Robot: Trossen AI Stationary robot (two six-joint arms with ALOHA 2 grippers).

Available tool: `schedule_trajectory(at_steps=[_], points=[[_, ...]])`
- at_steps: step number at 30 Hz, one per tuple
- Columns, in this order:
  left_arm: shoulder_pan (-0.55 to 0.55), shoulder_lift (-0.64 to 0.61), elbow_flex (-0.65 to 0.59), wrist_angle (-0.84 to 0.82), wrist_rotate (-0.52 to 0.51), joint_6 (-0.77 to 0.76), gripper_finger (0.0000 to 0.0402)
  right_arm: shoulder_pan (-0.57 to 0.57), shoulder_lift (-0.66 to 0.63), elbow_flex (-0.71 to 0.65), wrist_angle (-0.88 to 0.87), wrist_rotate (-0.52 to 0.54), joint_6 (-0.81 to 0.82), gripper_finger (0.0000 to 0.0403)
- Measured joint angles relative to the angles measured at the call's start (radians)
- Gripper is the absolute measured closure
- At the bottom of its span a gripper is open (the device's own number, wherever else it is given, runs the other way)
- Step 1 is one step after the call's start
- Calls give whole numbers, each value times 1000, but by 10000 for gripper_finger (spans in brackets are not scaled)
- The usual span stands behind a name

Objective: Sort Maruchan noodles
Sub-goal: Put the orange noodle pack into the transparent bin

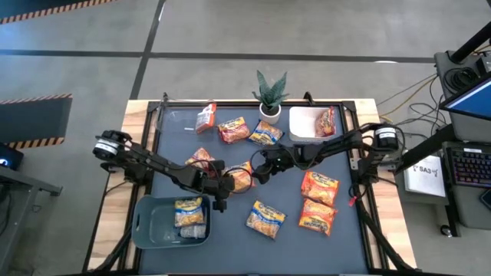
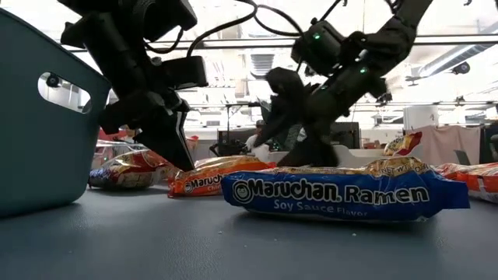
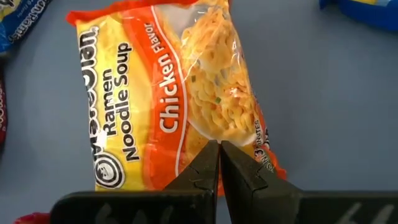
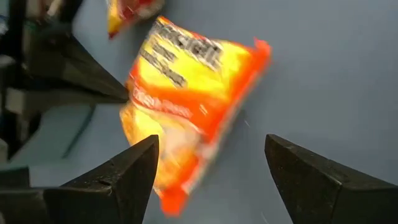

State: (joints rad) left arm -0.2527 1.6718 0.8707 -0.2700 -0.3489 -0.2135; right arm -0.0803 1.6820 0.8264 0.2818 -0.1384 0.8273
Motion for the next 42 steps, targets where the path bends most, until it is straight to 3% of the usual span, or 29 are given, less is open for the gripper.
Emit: schedule_trajectory(at_steps=[18,34,42], points=[[0,4,-8,-5,2,-35,402,1,177,52,284,-24,-17,123],[0,7,-9,25,5,-36,401,1,182,68,307,-23,-41,260],[0,-17,3,16,-1,-20,401,1,180,68,306,-27,-74,272]])
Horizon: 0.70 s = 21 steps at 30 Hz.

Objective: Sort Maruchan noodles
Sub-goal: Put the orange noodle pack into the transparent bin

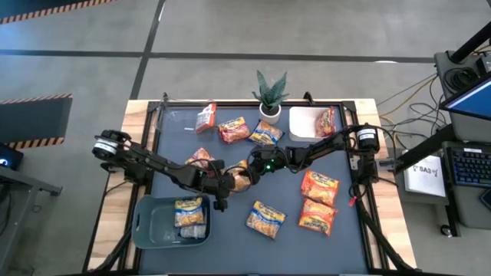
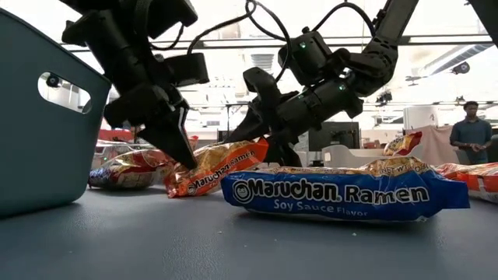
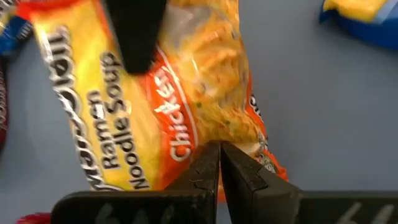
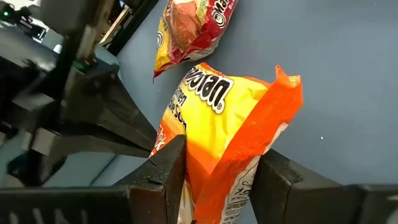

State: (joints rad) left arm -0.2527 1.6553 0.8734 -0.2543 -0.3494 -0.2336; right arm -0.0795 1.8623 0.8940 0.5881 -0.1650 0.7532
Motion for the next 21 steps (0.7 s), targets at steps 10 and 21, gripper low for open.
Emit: schedule_trajectory(at_steps=[10,21], points=[[7,-164,1,35,-11,66,399,26,-26,-1,-10,4,-188,273],[29,-283,-11,48,-22,72,270,104,-87,-1,-120,110,-412,273]])
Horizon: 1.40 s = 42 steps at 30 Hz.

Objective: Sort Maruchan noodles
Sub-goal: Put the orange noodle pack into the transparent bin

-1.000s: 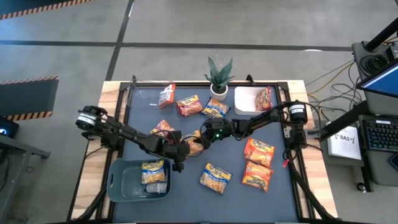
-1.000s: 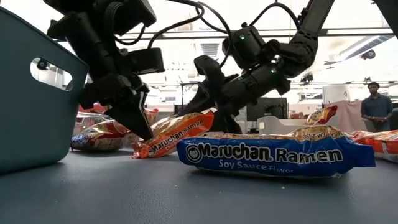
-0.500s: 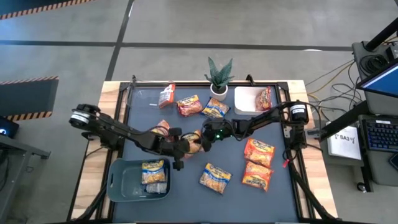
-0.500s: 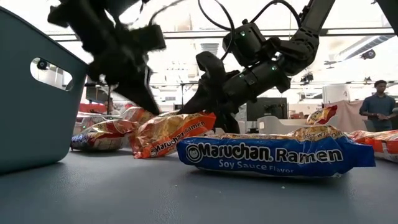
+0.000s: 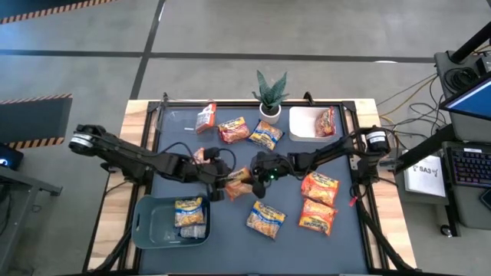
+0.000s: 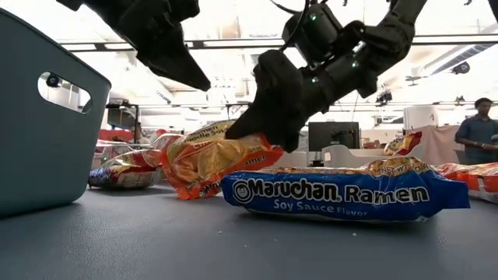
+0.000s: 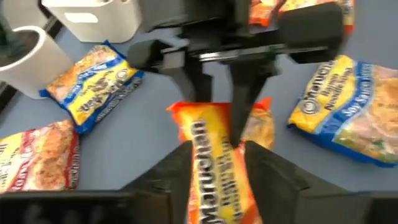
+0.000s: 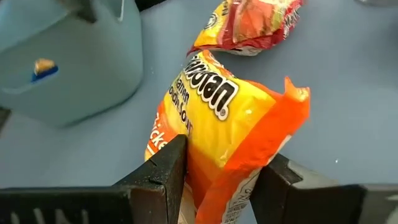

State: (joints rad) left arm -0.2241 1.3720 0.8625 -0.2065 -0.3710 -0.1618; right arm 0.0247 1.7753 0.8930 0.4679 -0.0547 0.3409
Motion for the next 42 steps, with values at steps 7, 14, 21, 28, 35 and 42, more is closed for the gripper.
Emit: schedule_trajectory(at_steps=[7,14,21,28,35,42], points=[[0,41,-1,14,-50,31,178,39,-42,-1,-60,59,-114,273],[0,67,-1,38,-48,65,151,52,-57,-1,-93,90,-144,273],[2,116,-1,78,22,67,158,92,-60,-1,-96,157,-262,273],[2,158,-1,121,92,66,168,149,-60,-1,-102,307,-383,273],[2,189,-1,137,104,42,169,157,-60,-1,-100,329,-418,273],[2,217,0,161,96,38,171,161,-60,-1,-97,344,-449,273]])
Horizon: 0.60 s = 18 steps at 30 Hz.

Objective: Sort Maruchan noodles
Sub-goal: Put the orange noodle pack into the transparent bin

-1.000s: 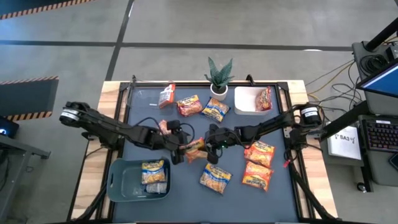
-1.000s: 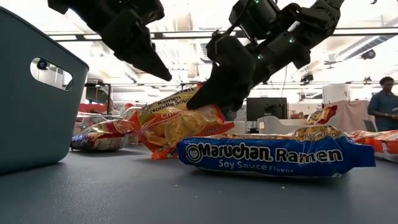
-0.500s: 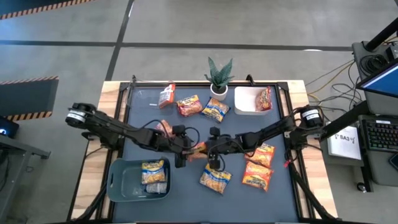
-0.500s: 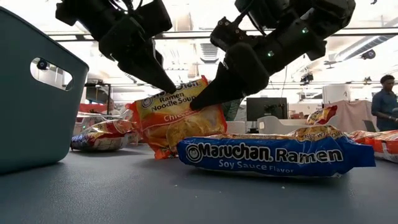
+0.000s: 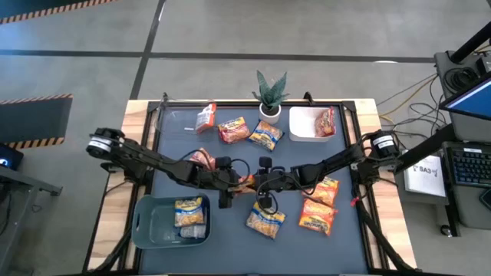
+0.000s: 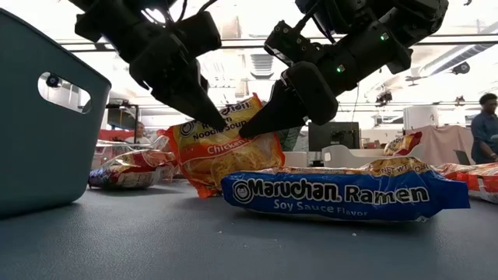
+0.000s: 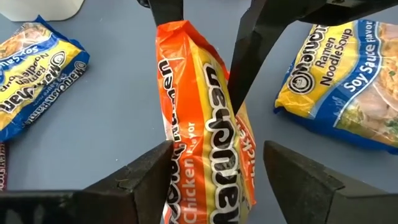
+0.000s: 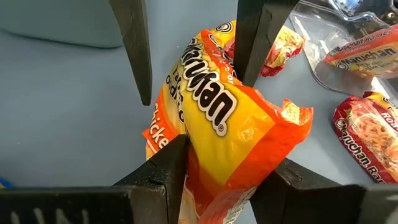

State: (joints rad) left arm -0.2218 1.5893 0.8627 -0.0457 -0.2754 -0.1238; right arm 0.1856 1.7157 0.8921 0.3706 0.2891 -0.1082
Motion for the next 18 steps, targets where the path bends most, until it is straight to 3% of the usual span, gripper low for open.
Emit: schedule_trajectory(at_steps=[4,12,18], points=[[0,2,1,0,-4,1,193,0,0,0,0,0,0,273],[1,1,2,0,-13,3,291,1,0,0,0,-2,-4,273],[1,1,2,0,-12,4,298,1,-1,0,-1,-1,15,273]])
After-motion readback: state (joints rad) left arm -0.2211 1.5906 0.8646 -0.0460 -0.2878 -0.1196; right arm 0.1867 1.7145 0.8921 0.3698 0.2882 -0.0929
